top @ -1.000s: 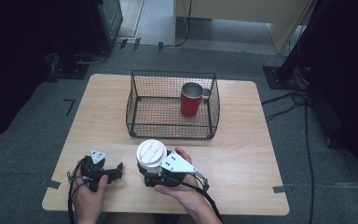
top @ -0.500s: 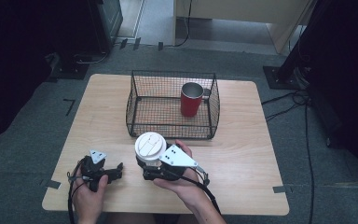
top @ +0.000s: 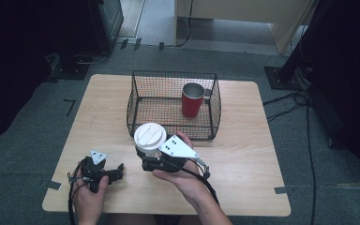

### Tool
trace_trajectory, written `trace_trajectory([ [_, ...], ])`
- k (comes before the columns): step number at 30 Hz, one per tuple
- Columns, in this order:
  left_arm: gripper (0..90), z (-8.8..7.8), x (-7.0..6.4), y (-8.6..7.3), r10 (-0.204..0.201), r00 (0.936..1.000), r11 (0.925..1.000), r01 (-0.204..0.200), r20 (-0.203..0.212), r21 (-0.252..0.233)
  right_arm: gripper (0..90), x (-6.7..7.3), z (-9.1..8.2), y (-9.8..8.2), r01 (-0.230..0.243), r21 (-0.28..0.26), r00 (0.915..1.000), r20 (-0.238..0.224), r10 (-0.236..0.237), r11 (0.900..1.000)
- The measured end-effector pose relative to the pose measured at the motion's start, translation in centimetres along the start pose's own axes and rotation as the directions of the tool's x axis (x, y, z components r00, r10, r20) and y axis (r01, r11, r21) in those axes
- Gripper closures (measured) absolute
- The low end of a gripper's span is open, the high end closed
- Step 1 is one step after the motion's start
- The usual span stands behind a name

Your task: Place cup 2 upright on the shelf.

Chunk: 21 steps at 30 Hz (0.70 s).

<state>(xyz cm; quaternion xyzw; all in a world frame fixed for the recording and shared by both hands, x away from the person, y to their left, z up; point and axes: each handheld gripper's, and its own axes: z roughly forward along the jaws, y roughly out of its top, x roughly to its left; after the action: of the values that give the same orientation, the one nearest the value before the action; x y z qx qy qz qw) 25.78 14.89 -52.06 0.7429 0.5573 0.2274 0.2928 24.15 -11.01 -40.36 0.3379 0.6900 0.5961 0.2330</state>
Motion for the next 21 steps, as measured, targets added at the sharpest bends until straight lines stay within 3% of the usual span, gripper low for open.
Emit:
trace_trajectory([
  [21, 0.1, 0.0, 0.0, 0.0, 0.001, 1.0, 1.0, -0.001, 0.0, 0.002, 16.1, -0.8, 1.7, 4.3, 0.043, -0.071, 0.9977, 0.056, -0.039, 0.997],
])
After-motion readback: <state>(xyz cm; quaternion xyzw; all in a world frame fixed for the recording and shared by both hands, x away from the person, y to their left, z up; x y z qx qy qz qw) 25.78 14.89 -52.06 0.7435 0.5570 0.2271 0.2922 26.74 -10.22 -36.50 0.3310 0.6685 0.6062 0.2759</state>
